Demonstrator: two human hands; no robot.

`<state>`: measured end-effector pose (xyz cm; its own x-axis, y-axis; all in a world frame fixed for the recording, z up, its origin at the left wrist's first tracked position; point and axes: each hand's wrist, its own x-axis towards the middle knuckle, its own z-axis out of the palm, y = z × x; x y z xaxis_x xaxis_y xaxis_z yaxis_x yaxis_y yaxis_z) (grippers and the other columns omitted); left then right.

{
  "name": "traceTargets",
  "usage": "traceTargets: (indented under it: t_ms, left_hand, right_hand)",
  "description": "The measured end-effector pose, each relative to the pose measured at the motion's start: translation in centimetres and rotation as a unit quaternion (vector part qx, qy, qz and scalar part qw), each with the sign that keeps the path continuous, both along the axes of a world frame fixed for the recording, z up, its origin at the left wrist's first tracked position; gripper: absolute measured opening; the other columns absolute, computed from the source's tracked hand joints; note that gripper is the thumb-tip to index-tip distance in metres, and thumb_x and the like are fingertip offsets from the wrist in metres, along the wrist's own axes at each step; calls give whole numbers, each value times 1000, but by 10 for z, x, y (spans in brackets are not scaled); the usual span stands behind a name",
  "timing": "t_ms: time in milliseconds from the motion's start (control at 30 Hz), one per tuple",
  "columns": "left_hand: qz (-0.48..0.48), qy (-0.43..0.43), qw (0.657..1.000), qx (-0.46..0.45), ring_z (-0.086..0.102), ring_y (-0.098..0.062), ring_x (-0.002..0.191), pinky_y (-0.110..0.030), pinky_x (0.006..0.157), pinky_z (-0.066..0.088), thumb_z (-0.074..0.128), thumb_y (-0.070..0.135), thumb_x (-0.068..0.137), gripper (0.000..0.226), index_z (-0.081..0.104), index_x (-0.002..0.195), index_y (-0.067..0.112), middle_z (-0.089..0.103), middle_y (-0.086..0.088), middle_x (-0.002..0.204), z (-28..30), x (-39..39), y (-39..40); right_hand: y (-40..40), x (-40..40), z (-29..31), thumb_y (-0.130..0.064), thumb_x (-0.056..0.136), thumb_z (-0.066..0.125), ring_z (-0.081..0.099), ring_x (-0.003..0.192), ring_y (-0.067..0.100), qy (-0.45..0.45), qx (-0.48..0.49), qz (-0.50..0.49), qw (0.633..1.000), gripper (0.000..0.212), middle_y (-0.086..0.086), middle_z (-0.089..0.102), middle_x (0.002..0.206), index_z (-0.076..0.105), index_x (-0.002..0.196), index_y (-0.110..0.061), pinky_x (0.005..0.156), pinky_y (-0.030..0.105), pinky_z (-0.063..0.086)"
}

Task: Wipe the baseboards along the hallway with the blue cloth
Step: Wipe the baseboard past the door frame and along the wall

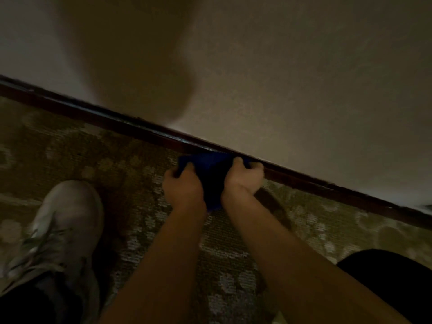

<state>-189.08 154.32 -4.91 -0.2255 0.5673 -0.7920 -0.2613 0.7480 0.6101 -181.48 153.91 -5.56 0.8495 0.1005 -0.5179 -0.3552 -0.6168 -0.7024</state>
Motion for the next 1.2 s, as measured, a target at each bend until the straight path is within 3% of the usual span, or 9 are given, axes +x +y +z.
traceTargets:
  t_ms: [133,333,500,567,700,833,1000,1100,1200]
  left_hand:
    - [20,28,998,54,58,-28,109,-46,99,50,62,22,94,33,57,126,15,60,-8,121,-3,-19,17]
    - [-84,96,987,93,55,-21,96,-30,86,46,61,22,95,27,57,119,11,55,-3,103,4,30,24]
    - [-186,117,965,146,62,-29,89,-34,77,51,69,16,87,11,61,92,11,65,-10,95,-3,29,19]
    - [-160,130,967,150,63,-29,91,-33,77,49,69,16,87,11,63,95,10,63,-7,91,-7,27,21]
    - [15,113,991,76,55,-20,87,-28,79,45,62,14,93,20,58,112,8,53,-3,96,-6,49,17]
    - [-76,118,984,110,62,-26,84,-33,75,53,66,12,87,13,55,90,15,58,-3,86,-1,81,-13]
    - [-129,29,991,20,62,-25,70,-33,61,53,71,14,84,13,64,93,6,67,-12,86,-4,97,-27]
    - [-34,88,993,73,65,-28,89,-36,77,55,70,12,84,20,65,103,6,68,-15,101,-13,67,-2]
    - [8,121,988,97,58,-23,91,-32,79,48,66,16,89,23,61,110,11,58,-6,102,-20,44,14]
  right_hand:
    - [2,-4,5,-22,88,66,58,85,23,111,56,-2,992,21,13,63,100,57,101,-9,77,32,52]
    - [-23,24,21,-15,89,64,54,89,25,121,94,-83,985,14,4,55,84,52,89,-10,87,40,51]
    - [-29,16,14,-16,90,62,57,104,32,144,78,-99,982,35,15,58,122,53,123,-7,92,46,51]
    - [-30,15,14,-16,90,62,57,107,33,165,82,-98,978,38,15,57,124,51,125,-7,93,49,51]
    - [-38,24,18,-14,91,60,58,105,33,167,95,-56,980,33,15,58,119,51,122,-9,92,48,52]
    - [-52,49,21,-8,90,58,63,98,32,107,96,-130,981,17,18,63,112,56,106,-3,87,46,55]
    - [-53,72,16,-13,93,54,59,109,33,49,84,-160,982,33,19,58,124,51,123,-1,80,34,46]
    - [-34,44,4,-11,89,62,60,93,29,62,83,-80,991,18,17,63,105,56,105,-5,80,37,52]
    - [-25,28,0,-10,86,67,58,79,25,143,122,10,982,16,9,60,81,52,82,-12,79,40,54]
